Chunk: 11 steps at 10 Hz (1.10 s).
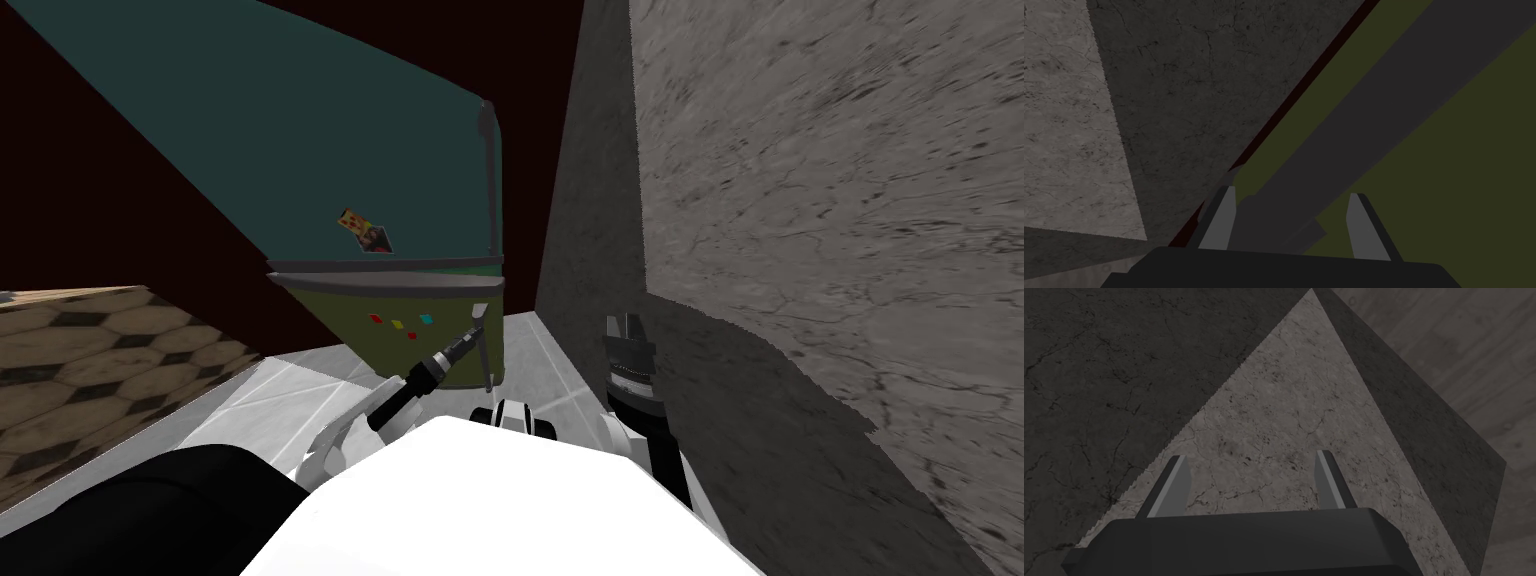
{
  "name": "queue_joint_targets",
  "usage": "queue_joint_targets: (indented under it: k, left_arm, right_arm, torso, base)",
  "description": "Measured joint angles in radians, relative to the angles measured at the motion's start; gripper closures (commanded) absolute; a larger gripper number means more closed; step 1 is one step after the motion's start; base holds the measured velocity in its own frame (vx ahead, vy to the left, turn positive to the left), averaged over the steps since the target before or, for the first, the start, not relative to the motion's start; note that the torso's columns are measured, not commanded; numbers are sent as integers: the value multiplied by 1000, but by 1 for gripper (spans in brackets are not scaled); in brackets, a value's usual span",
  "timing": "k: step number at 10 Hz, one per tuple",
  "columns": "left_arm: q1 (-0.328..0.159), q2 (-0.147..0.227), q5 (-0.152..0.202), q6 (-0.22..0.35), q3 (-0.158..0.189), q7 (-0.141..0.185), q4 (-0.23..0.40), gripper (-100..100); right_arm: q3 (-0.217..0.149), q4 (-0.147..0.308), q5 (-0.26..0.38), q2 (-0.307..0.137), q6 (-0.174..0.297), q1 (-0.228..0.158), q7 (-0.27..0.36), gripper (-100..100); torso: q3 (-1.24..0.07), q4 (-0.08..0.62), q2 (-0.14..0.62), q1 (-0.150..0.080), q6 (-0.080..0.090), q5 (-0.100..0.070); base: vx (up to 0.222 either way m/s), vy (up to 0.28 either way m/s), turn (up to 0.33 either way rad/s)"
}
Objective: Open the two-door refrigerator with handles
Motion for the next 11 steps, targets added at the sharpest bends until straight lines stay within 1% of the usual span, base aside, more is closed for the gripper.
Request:
queue_joint_targets:
  k: [1,2,3,4,5,6,7,8,9,10,11]
  left_arm:
    - [23,12,-2,-22,-20,-10,-20,100]
    - [29,15,-4,-25,-27,-14,-20,100]
    - [-3,10,15,-43,-38,-15,12,100]
    - [-40,7,25,-54,-53,-16,40,100]
    - [-67,13,32,-63,-61,-12,65,100]
    - [-97,10,35,-68,-68,-9,99,100]
    - [-101,5,33,-63,-68,-11,109,100]
    - [-135,6,53,-74,-72,-11,133,100]
    - [-173,7,66,-85,-79,-10,159,100]
    - [-205,9,72,-87,-91,-7,182,100]
    - [-213,9,74,-92,-96,-4,209,100]
  right_arm:
    - [0,0,0,0,0,0,0,0]
    - [0,0,0,0,0,0,0,0]
    - [0,0,0,0,0,0,0,0]
    - [0,0,0,0,0,0,0,0]
    - [0,0,0,0,0,0,0,0]
    - [0,0,0,0,0,1,0,0]
    - [0,0,0,0,0,1,0,0]
    - [0,0,0,0,0,0,0,0]
    - [0,0,0,0,0,0,0,0]
    - [0,0,0,0,0,0,0,0]
    - [0,0,0,0,0,1,0,0]
  torso:
    - [-1,-1,-1,-4,3,0]
    - [-5,-2,-9,-7,2,-1]
    - [-2,-8,-5,-5,10,2]
    - [1,-8,-2,-1,6,4]
    - [-2,-7,-6,1,0,3]
    - [-6,-10,-14,0,-2,2]
    - [-9,-12,-18,0,0,2]
    - [-3,-14,-8,1,9,6]
    - [2,-12,-1,1,8,7]
    - [0,-10,-5,-1,2,4]
    - [-5,-9,-12,-2,1,2]
  base:
    - [-135,50,-23]
    - [-222,142,-288]
    - [-310,226,-259]
    - [-223,122,-115]
    - [-97,3,5]
    - [-7,-38,49]
    - [-176,79,-250]
    - [-289,165,-277]
    - [-226,107,-94]
    - [-102,41,19]
    - [-7,19,43]
